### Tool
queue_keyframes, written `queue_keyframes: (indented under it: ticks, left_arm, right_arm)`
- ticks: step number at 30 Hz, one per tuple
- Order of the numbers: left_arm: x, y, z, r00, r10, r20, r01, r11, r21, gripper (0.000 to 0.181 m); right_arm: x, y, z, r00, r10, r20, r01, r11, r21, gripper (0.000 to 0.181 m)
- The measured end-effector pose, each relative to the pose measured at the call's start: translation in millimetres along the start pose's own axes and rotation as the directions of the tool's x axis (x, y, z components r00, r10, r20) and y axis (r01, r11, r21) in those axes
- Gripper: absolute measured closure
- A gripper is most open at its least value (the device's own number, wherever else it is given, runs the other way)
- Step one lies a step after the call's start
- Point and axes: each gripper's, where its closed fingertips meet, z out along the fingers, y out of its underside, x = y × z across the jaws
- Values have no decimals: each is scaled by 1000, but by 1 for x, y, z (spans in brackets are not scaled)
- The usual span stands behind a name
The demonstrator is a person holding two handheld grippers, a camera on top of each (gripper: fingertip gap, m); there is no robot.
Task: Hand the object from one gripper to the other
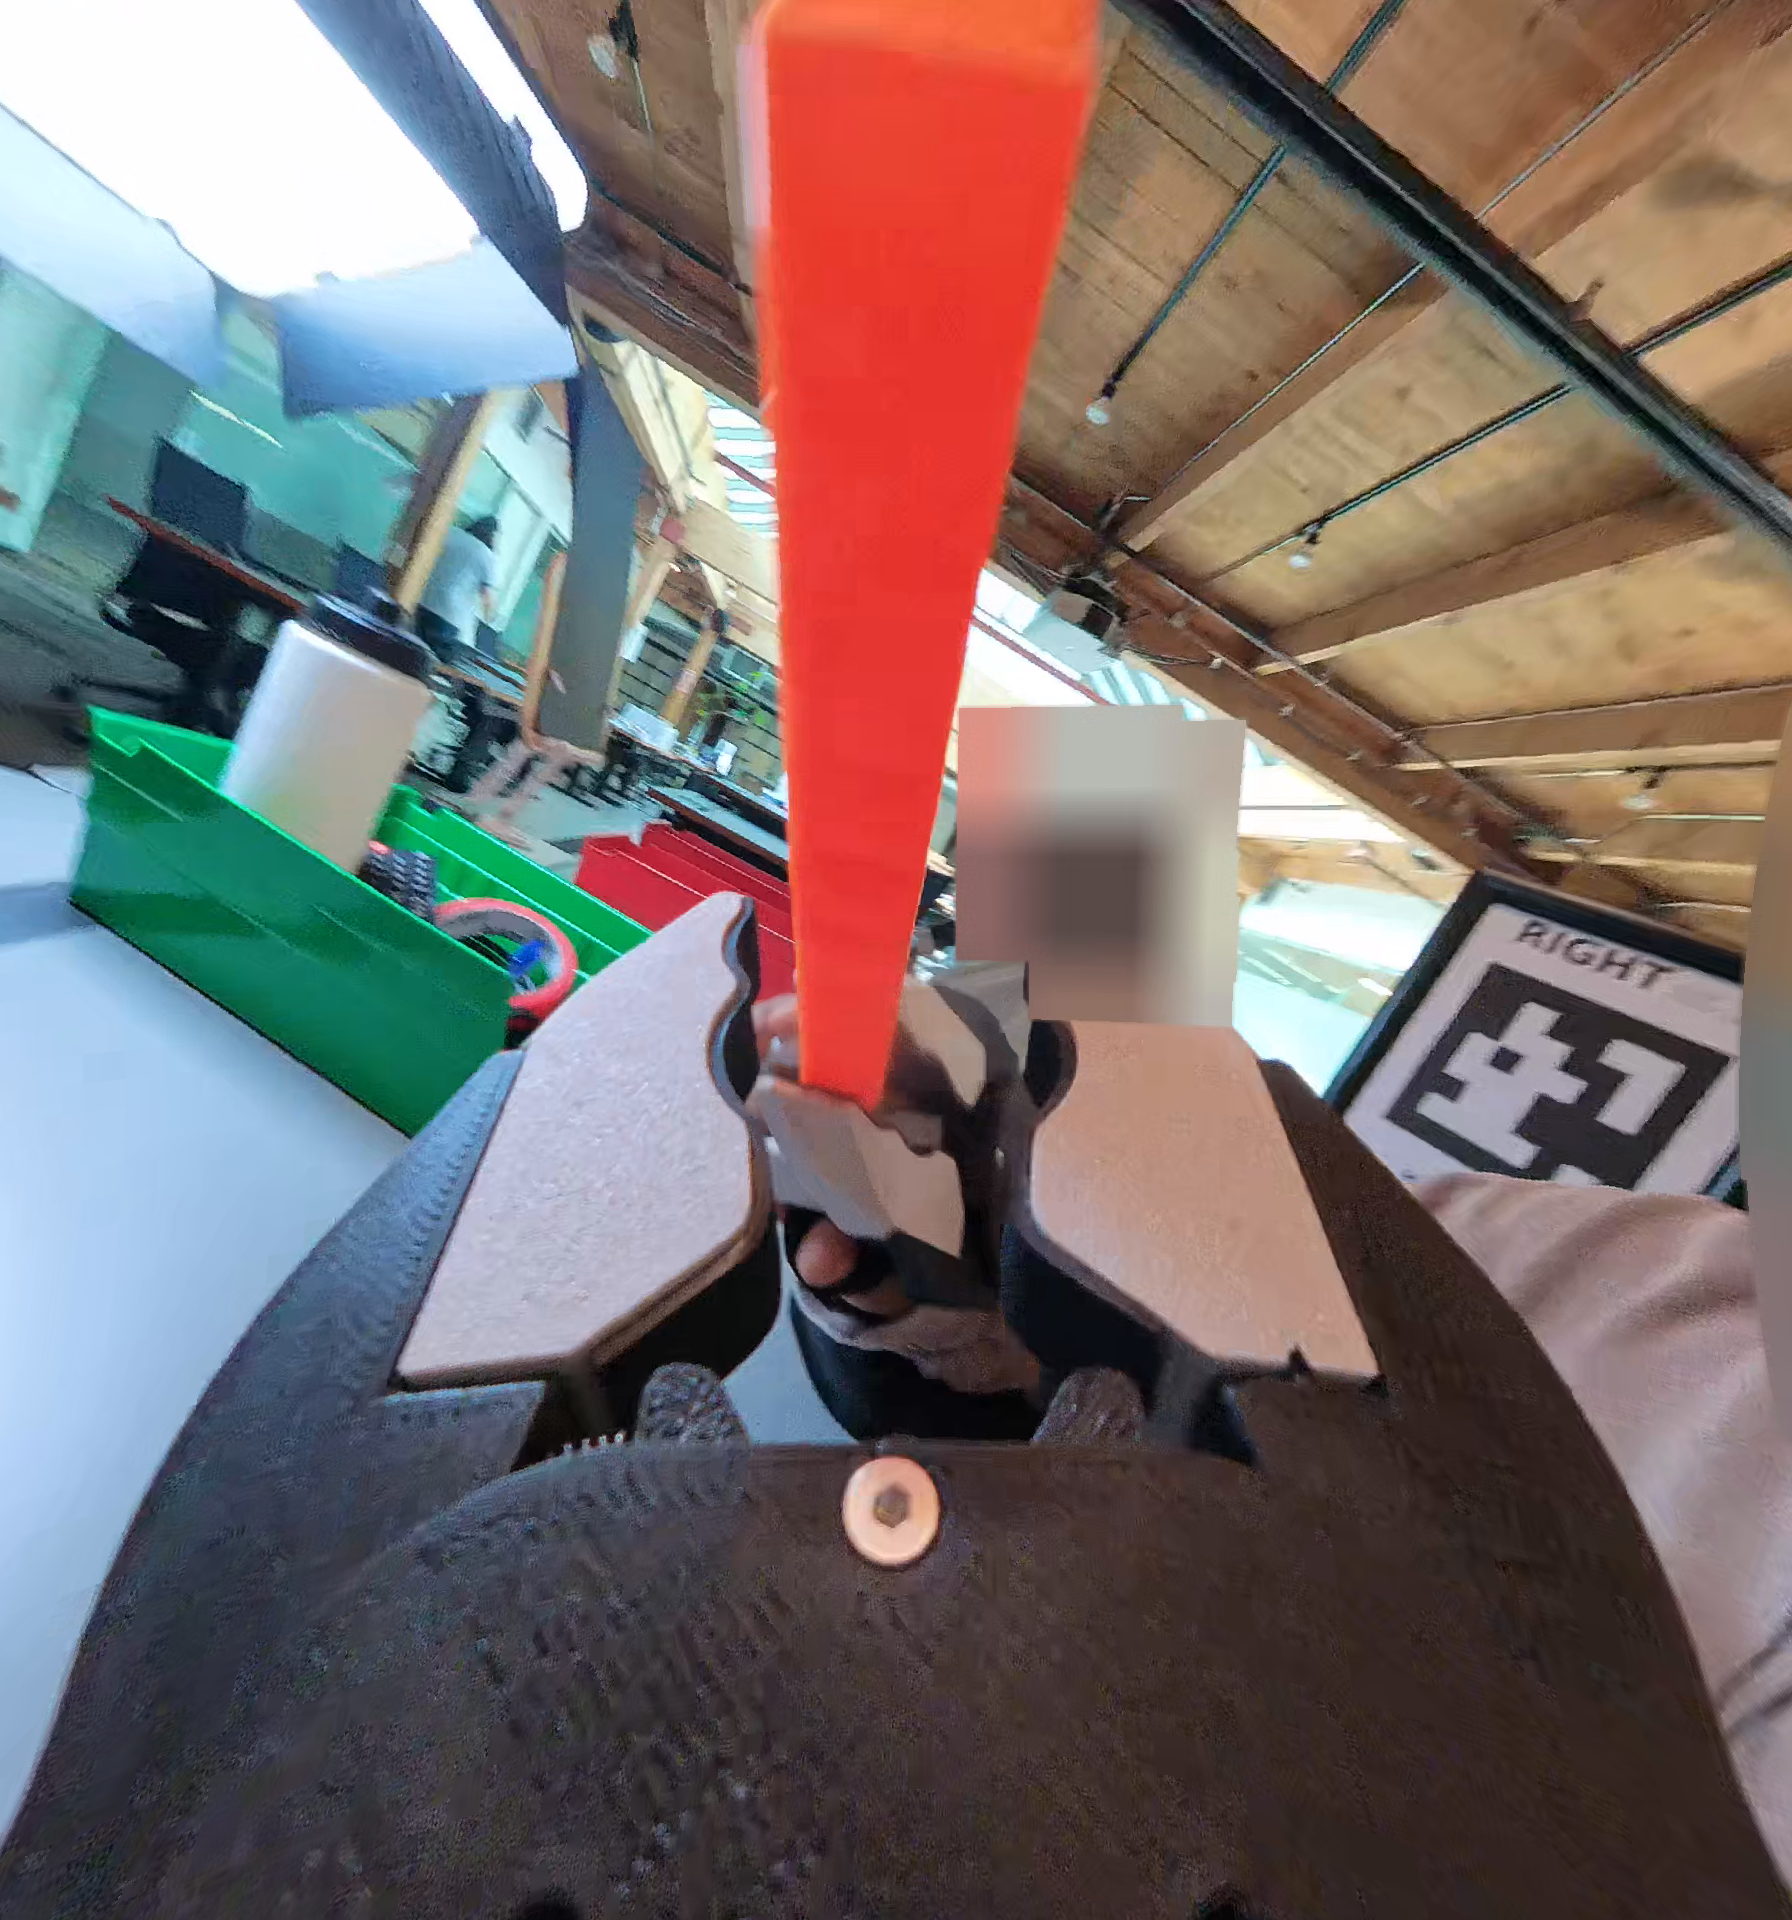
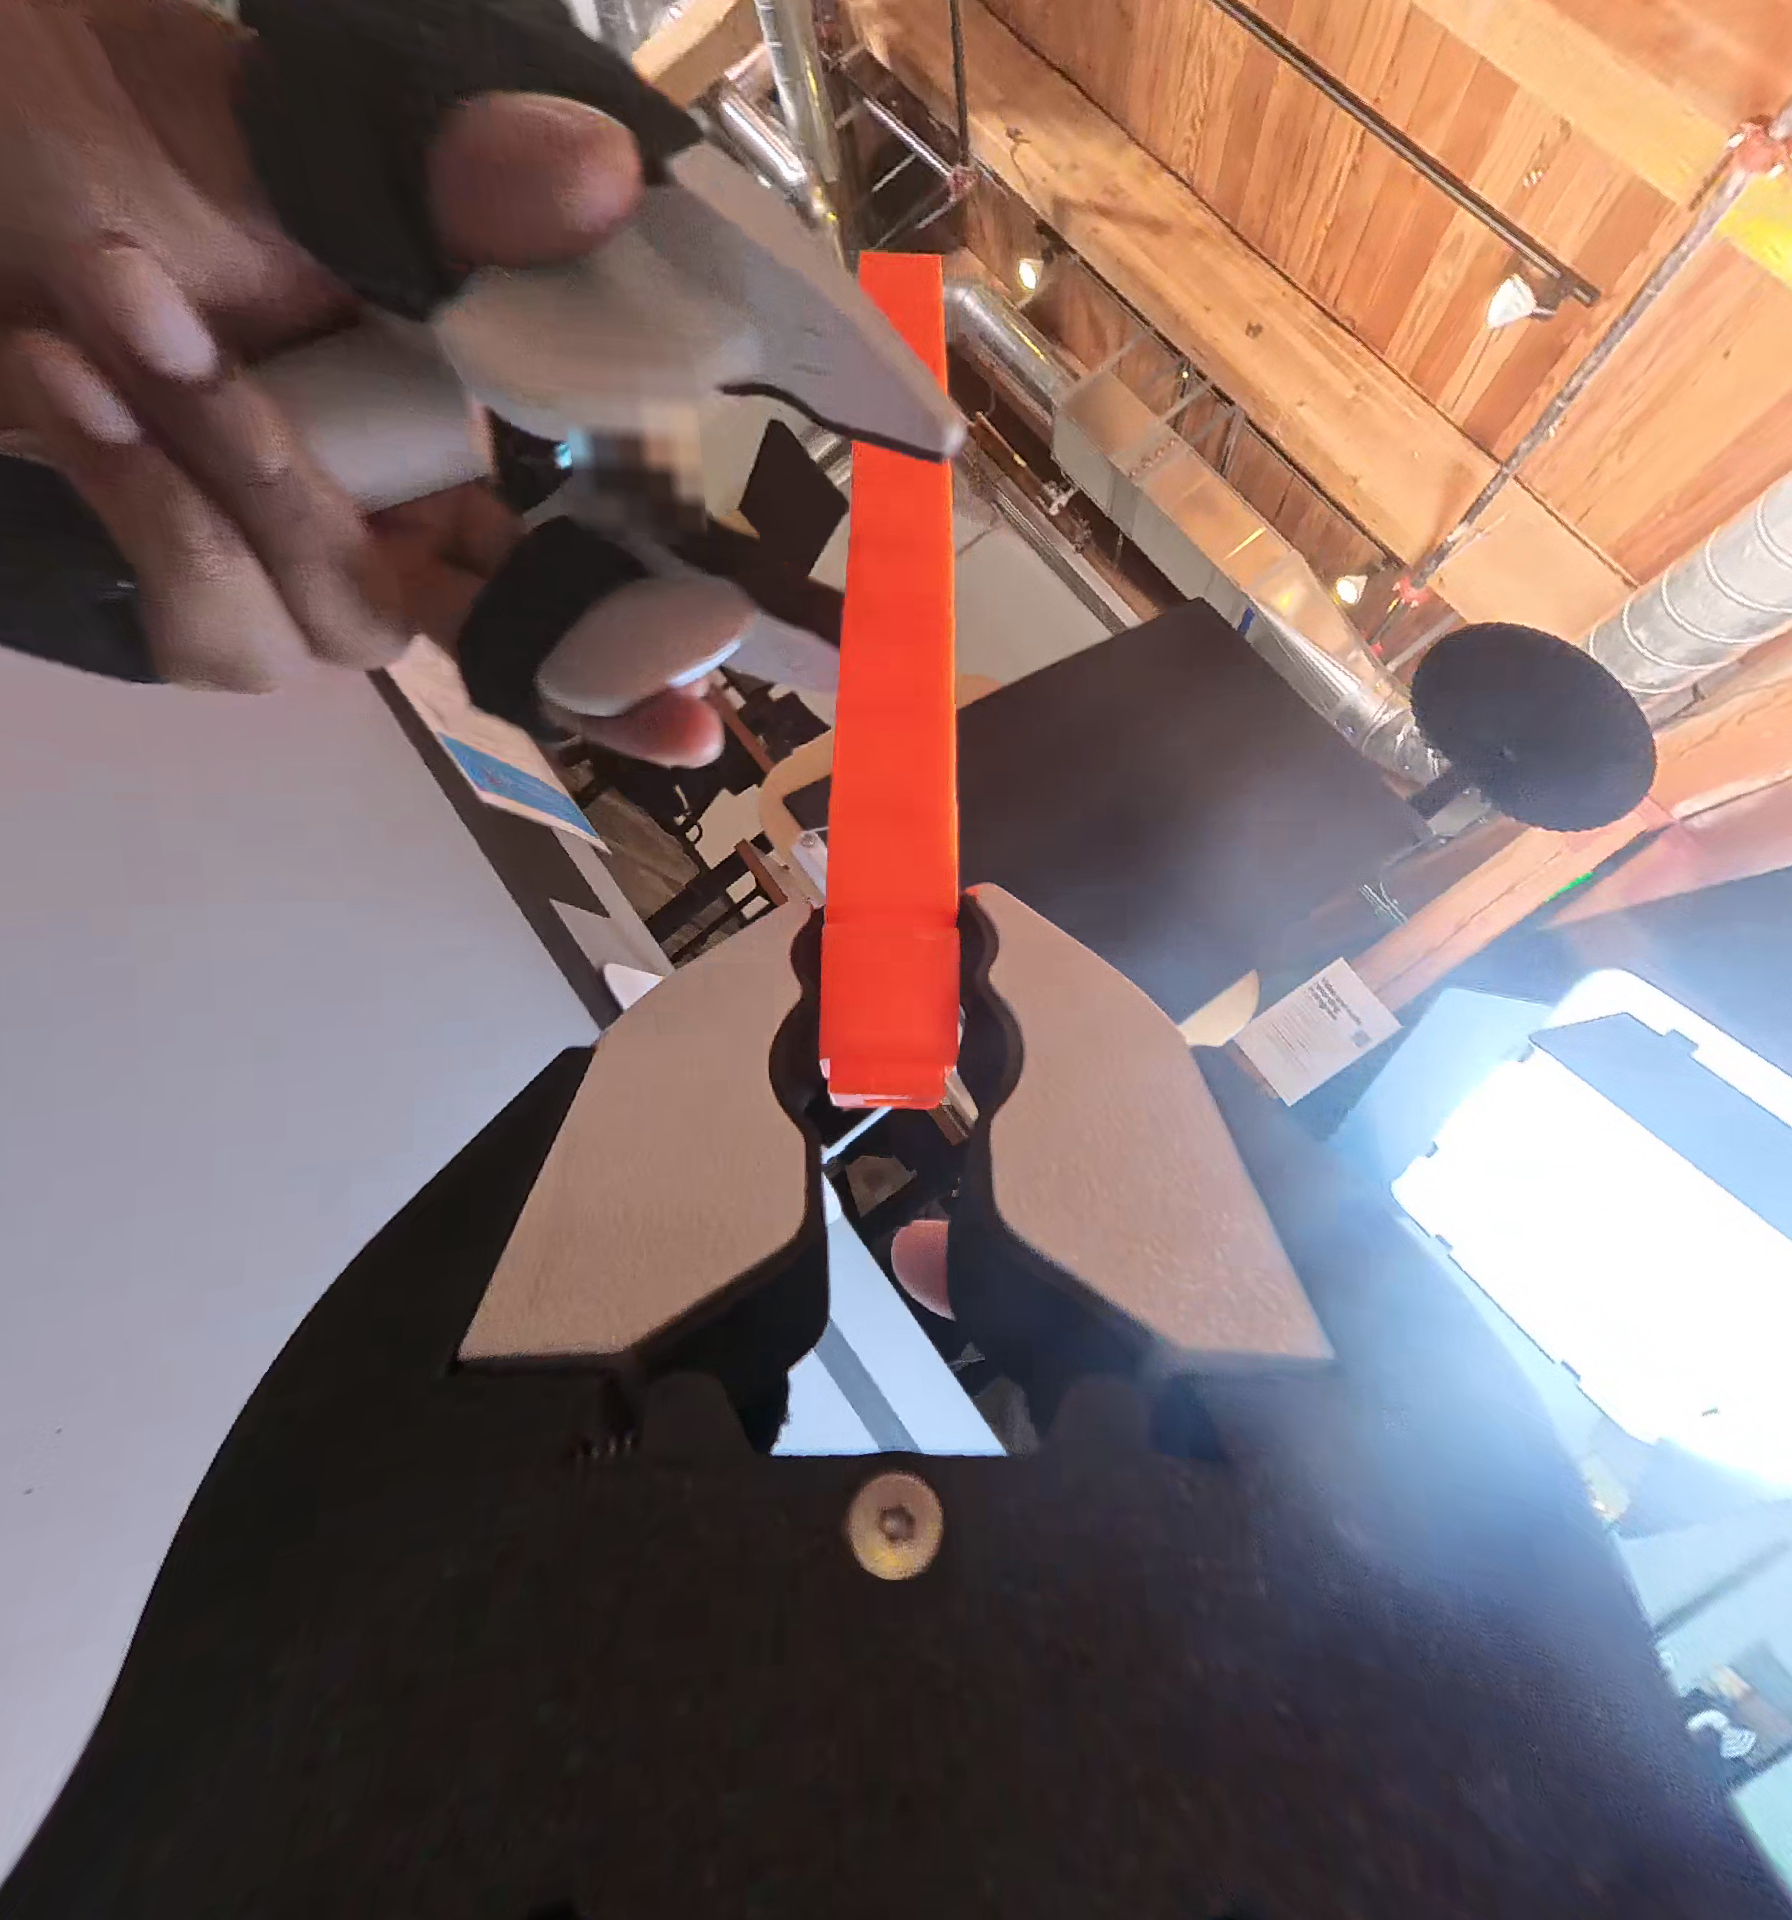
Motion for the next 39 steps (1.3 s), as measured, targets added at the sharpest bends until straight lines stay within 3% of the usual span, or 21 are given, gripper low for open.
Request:
queue_keyframes:
  ticks: [3, 13, 18, 27, 31, 33, 35, 37, 39]
  left_arm:
    - [-5, -3, -5, 998, 44, 43, -44, 999, -8, 158]
    - [-20, -20, -23, 997, -34, 67, 27, 995, 99, 159]
    - [-12, -12, -21, 969, 203, 139, -203, 979, -13, 158]
    - [-9, 3, -18, 968, 228, 108, -218, 971, -98, 158]
    - [-9, 0, -17, 936, 330, 125, -310, 938, -157, 158]
    - [-12, -2, -17, 825, 541, 162, -497, 832, -246, 158]
    - [-16, -4, -21, 616, 772, 161, -686, 625, -373, 158]
    - [-22, -6, -26, 365, 923, 123, -794, 378, -476, 158]
    - [-31, -4, -33, 99, 994, 45, -819, 107, -563, 158]
  right_arm:
    - [-12, -6, 2, 999, -20, 33, 21, 1000, -4, 158]
    - [-15, 0, 2, 995, -42, 88, 47, 998, -49, 159]
    - [-16, 7, 1, 991, -70, 112, 87, 984, -156, 160]
    - [-29, 17, -1, 985, -79, 156, 107, 978, -181, 159]
    - [-27, 12, 3, 983, 55, 176, -32, 991, -131, 157]
    - [-25, 11, 5, 932, 285, 223, -254, 954, -158, 140]
    - [-28, 14, 4, 790, 540, 291, -487, 840, -240, 128]
    - [-35, 10, 0, 517, 781, 351, -706, 621, -340, 128]
    - [-42, -4, -6, 112, 907, 406, -831, 310, -462, 127]
